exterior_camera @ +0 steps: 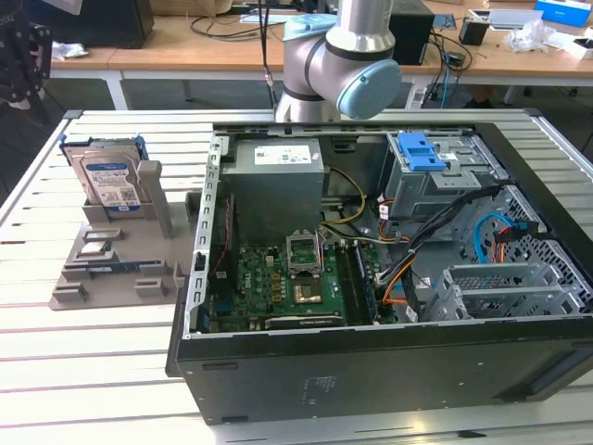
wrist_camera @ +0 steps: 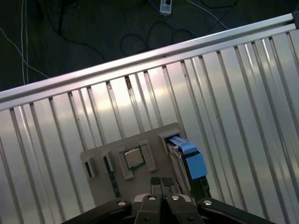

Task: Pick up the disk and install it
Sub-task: 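Pick up the disk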

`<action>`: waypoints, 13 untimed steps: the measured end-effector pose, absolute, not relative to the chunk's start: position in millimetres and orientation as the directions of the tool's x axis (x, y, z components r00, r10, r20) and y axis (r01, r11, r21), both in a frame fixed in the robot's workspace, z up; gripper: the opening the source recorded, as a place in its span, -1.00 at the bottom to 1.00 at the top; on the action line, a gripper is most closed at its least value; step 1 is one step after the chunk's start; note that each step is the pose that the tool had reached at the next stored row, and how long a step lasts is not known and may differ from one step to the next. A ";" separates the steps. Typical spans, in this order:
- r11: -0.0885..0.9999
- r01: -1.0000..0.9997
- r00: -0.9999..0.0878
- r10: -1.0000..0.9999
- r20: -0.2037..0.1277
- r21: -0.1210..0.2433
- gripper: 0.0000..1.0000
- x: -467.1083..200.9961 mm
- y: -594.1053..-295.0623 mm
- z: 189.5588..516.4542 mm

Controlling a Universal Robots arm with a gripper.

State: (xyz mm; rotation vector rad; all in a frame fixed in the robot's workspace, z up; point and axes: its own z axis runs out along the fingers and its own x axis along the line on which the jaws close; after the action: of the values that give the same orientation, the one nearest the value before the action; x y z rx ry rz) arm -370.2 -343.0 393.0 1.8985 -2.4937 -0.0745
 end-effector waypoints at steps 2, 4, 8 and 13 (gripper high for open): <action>0.240 -0.970 -0.241 -0.970 -0.024 0.042 -0.79 -370.2 -343.0 393.0; 0.220 -0.975 -0.221 -0.975 -0.024 0.042 -0.79 -370.2 -343.0 393.0; 0.182 -0.983 -0.183 -0.983 -0.024 0.042 -0.79 -370.2 -343.0 393.0; 0.128 -0.991 -0.130 -0.991 -0.024 0.042 -0.79 -370.2 -343.0 393.0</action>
State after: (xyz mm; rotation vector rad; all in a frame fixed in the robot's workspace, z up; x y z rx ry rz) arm -370.2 -343.0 393.0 2.0661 -2.3524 -0.0735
